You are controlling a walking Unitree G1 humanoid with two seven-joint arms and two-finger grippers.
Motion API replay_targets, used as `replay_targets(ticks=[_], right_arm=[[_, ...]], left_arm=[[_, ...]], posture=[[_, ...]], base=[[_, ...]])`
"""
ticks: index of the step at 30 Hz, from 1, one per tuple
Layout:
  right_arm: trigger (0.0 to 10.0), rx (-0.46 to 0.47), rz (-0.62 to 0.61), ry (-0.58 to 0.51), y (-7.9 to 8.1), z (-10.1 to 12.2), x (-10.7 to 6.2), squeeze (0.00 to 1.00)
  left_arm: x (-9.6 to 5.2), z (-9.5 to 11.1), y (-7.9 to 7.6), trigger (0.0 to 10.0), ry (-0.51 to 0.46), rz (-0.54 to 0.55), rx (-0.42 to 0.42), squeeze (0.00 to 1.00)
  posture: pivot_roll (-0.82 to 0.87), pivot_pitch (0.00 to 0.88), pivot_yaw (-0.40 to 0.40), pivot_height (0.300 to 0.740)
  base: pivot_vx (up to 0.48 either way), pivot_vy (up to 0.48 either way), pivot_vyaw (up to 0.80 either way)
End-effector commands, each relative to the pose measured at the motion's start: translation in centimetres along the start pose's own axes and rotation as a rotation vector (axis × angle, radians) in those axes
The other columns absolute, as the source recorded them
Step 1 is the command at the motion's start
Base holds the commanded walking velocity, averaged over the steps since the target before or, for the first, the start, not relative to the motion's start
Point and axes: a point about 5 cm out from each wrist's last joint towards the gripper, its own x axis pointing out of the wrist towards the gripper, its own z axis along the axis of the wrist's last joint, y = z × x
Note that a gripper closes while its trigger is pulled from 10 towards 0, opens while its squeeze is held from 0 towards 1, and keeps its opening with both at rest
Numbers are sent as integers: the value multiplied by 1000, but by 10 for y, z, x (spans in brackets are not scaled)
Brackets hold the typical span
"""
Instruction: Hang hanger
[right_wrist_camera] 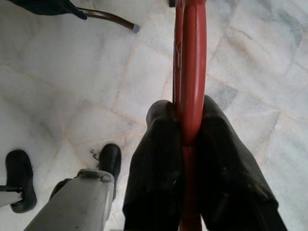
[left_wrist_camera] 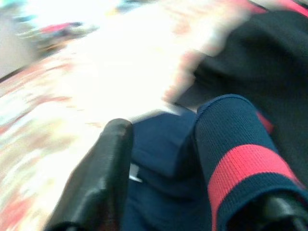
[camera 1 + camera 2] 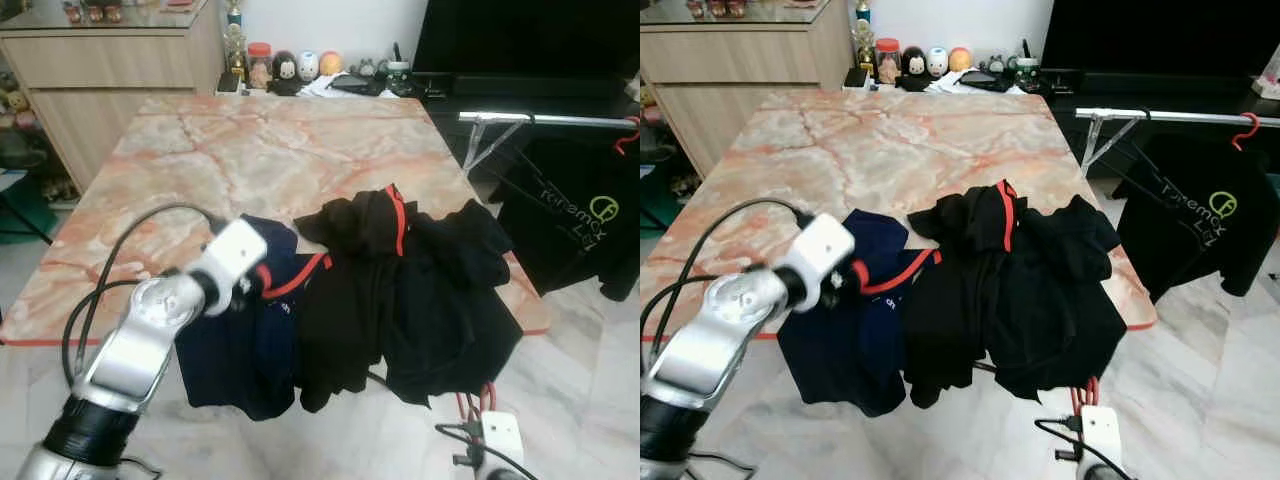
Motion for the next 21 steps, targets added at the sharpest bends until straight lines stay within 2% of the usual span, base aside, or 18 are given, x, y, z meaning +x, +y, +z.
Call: replay_targets(ticks=[1,2,3,5,7,9,11,12,15,17,18,19,20,21], right_arm=[[10000,-1,-12,5,-3,-1,0,0],[10000,0,-12,5,-3,-1,0,0],[10000,1,-13,5,-3,-1,0,0],[10000,1,-12,5,-3,-1,0,0],[10000,2,-12,4,-3,-1,0,0],[10000,2,-11,3,-3,-1,0,0],[10000,1,-11,3,-3,-1,0,0],[10000,0,-11,3,-3,-1,0,0],[10000,-2,-14,3,-3,-1,0,0],[10000,-1,-15,3,-3,-1,0,0],[10000,-1,-16,3,-3,-1,0,0],[10000,-1,-16,4,-3,-1,0,0],[10000,-1,-16,4,-3,-1,0,0],[10000,-2,-15,4,-3,-1,0,0]], left_arm=[[-1,-11,4,10000,81,36,-28,1000],[-3,-11,-9,10000,83,-91,37,1000],[-5,-12,-17,10000,89,-164,46,1000],[-16,-13,-40,10000,92,-400,69,1000],[-20,-12,-41,10000,78,-442,36,1000],[-16,-12,-30,10000,78,-353,55,1000],[-10,-13,-17,10000,96,-220,40,1000],[-2,-11,2,10000,85,-23,5,1000],[1,-2,15,10000,27,154,-66,1000],[1,-2,17,10000,33,199,-103,1000],[0,-8,-1,10000,77,61,-75,1000],[-5,-14,-27,10000,107,-170,10,1000],[-9,-16,-36,10000,112,-264,50,1000],[-16,-19,-48,10000,123,-379,42,1000]], posture=[[136,0,-61,740],[134,0,-61,740],[135,0,-61,740],[136,0,-60,740],[137,0,-59,740],[137,0,-59,740],[140,0,-59,740],[143,0,-60,740],[141,0,-58,740],[139,0,-56,740],[135,0,-55,740],[138,0,-56,740],[138,0,-56,740],[133,0,-55,740]], base=[[0,0,0],[0,0,0],[0,0,0],[0,0,0],[0,0,0],[0,0,0],[0,0,0],[0,0,0],[0,0,0],[0,0,0],[0,0,0],[0,0,0],[0,0,0],[0,0,0]])
